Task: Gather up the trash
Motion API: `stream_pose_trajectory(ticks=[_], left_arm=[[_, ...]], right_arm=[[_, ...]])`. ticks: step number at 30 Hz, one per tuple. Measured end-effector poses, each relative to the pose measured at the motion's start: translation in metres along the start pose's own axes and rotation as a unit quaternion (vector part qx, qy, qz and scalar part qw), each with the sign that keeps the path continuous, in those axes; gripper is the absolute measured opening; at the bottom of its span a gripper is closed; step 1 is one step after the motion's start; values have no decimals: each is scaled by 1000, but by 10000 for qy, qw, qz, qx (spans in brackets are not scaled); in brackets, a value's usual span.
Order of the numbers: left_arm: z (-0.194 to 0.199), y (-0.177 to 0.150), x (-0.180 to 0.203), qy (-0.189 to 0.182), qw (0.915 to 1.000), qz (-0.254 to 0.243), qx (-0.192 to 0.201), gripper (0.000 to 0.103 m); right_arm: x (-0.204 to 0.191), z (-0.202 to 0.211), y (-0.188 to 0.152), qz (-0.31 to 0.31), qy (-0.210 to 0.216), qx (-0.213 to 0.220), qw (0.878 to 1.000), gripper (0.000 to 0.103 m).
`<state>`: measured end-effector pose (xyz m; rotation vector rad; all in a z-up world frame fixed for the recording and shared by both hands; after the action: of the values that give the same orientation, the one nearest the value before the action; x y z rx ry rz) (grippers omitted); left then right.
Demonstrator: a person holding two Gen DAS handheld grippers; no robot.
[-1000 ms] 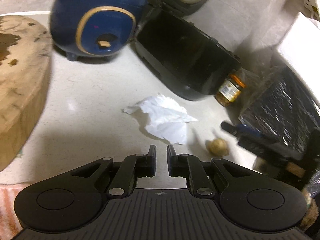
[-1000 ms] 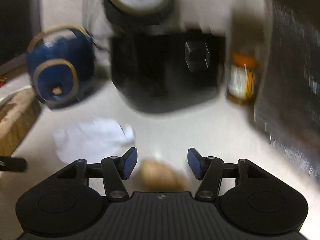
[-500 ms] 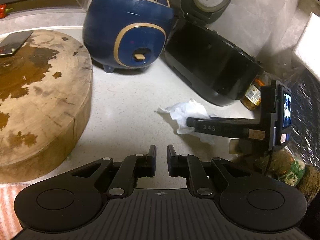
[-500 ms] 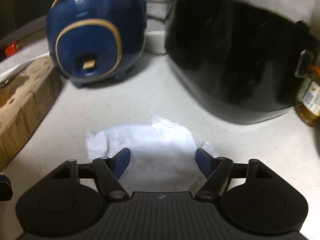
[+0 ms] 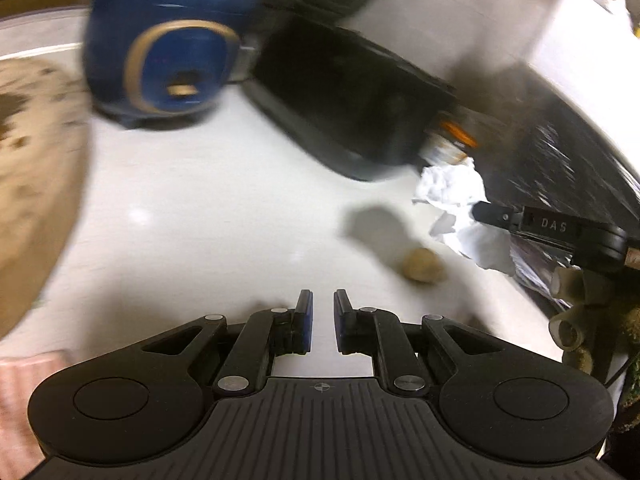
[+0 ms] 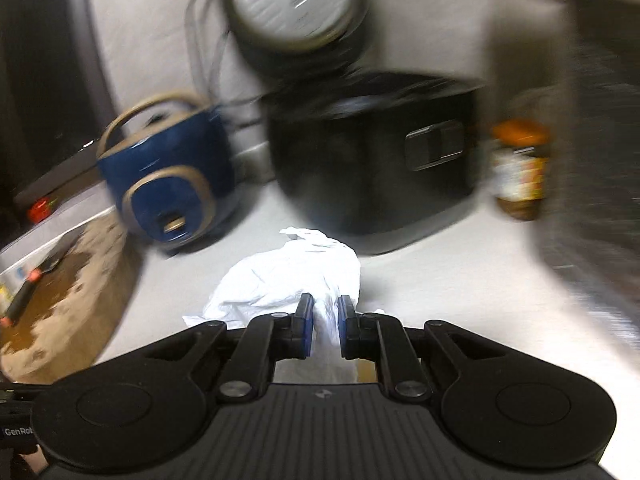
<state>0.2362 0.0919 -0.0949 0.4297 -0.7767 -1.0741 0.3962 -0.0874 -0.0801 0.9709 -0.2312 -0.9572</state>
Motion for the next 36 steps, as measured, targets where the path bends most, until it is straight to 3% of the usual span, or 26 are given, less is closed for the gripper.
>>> stream_pose_trajectory(ticks=[6, 9, 13, 15, 18, 21, 23, 28, 30, 34, 36], left_arm=[[-20, 10, 61, -509, 9962, -694, 129, 13], [-36, 22, 97, -758, 9868, -1382, 360, 13], [-66, 24, 138, -970, 9612, -2537, 484, 14], [-85, 23, 146, -1054, 9489, -2968, 190, 14], [-102, 19, 147, -888, 9272, -3633, -176, 15], [-109, 11, 148, -803, 9001, -4268, -341, 15], [-111, 6, 147, -778, 8879, -4517, -396, 17], [-115, 1, 145, -690, 8706, -4862, -299, 24], [-115, -1, 148, -742, 8644, -4961, -336, 32], [-115, -8, 152, -819, 8459, -5259, -347, 41], [-116, -6, 150, -801, 8489, -5213, -345, 41]], right_arm=[[61, 58, -24, -118, -1400, 315, 9896, 12], [89, 77, -47, -239, -1903, 243, 9811, 12], [112, 85, -73, -784, -1894, 124, 9787, 13], [118, 90, -84, -1029, -1786, 129, 9784, 27], [119, 97, -97, -1258, -1697, 192, 9772, 42], [120, 103, -106, -1319, -1765, 193, 9752, 43], [122, 108, -111, -1445, -1773, 211, 9733, 43], [125, 112, -126, -1807, -1684, 204, 9688, 44], [125, 108, -130, -1877, -1709, 170, 9671, 44], [124, 106, -134, -1988, -1688, 209, 9652, 48], [123, 106, -133, -2031, -1677, 228, 9644, 49]])
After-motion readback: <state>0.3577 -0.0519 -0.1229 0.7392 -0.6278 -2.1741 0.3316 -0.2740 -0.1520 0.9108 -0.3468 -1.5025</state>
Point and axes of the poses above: each gripper's, at about its wrist camera, not at the fingertips, and z roughly against the way its jaws point, x to its right, y to its top, the point moved 6 cm from there along -z, roughly the way its jaws point, and after that the axes turned 3 degrees about y, right-handed, at the moved point
